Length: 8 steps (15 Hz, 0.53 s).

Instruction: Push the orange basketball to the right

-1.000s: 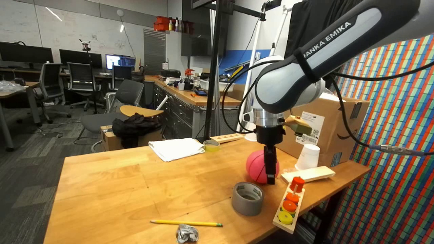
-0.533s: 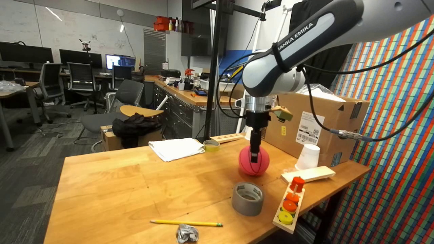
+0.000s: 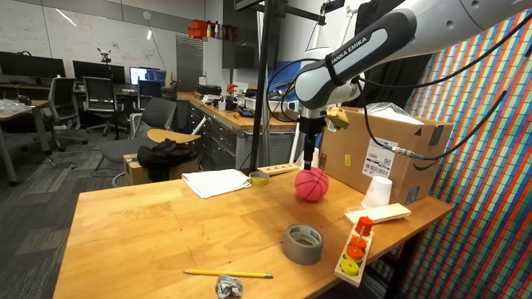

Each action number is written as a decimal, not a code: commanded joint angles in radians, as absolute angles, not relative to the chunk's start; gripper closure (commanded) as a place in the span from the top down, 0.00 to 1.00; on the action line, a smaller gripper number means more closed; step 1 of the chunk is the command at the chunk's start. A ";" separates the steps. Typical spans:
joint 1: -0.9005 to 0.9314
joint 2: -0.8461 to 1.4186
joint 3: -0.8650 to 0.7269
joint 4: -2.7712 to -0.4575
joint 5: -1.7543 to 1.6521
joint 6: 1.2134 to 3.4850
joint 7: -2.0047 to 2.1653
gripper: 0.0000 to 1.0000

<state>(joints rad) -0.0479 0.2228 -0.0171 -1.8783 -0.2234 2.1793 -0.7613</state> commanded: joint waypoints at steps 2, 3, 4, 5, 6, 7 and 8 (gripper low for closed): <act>-0.013 0.104 0.037 -1.963 -0.193 2.185 -0.747 1.00; -0.001 0.093 0.052 -1.970 -0.179 2.176 -0.744 1.00; 0.012 0.085 0.066 -1.973 -0.169 2.154 -0.734 1.00; 0.025 0.077 0.076 -1.978 -0.162 2.137 -0.722 1.00; 0.035 0.072 0.086 -1.982 -0.152 2.124 -0.717 1.00; 0.044 0.068 0.092 -1.984 -0.146 2.109 -0.712 1.00; 0.050 0.065 0.097 -1.986 -0.137 2.096 -0.716 1.00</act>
<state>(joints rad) 0.0347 0.1031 0.0872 -1.9619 -0.1680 2.1319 -0.7196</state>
